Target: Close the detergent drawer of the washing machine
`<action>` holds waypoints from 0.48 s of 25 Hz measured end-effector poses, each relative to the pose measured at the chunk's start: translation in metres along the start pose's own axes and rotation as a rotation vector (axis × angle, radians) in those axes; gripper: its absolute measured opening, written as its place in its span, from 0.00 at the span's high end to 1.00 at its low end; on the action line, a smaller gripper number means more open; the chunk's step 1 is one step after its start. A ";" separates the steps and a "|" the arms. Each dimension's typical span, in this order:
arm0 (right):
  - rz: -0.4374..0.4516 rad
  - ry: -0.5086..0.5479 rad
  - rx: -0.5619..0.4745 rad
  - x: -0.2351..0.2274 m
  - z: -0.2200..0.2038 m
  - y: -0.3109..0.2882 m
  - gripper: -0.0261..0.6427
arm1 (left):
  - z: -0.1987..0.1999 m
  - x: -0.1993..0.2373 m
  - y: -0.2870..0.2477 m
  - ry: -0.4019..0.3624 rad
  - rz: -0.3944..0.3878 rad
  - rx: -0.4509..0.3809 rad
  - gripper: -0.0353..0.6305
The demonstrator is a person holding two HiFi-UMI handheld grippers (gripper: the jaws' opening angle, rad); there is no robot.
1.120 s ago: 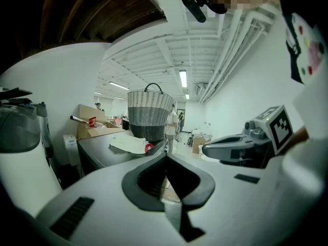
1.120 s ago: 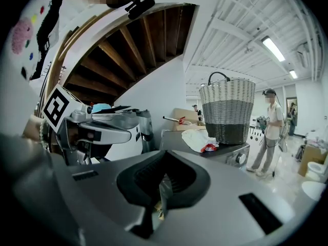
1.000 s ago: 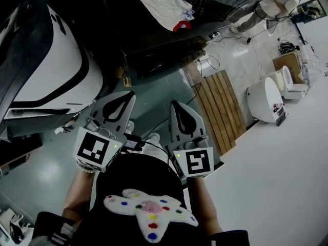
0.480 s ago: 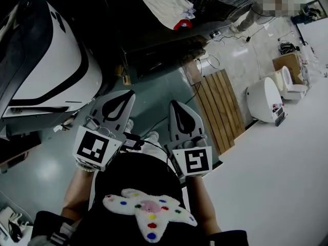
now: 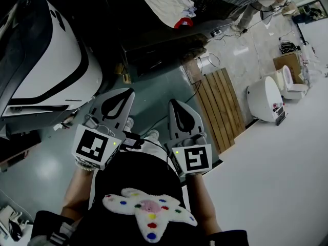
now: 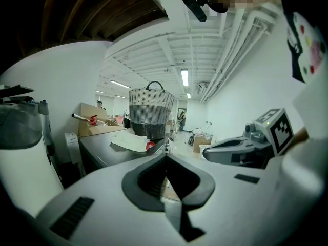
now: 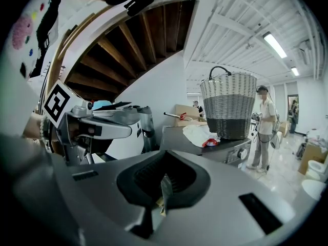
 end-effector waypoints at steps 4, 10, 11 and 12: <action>0.006 0.003 0.002 0.001 -0.001 -0.001 0.95 | 0.001 0.001 0.000 0.001 0.003 -0.001 0.93; 0.008 0.005 0.007 0.001 -0.002 -0.001 0.95 | 0.001 0.001 -0.001 0.004 0.003 0.003 0.93; 0.007 0.005 0.007 0.001 -0.002 -0.001 0.95 | 0.001 0.000 -0.001 0.004 0.002 0.003 0.93; 0.007 0.006 0.006 0.001 -0.002 0.000 0.95 | 0.000 0.000 -0.001 0.003 0.001 0.003 0.93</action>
Point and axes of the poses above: the fingertips, and each gripper's own axes: y backward along the fingers, x to its left, z out of its top, the point moved 2 cm from there along y, backward along the fingers, and after that the axes turned 6 degrees about -z, right-handed, at the moved point
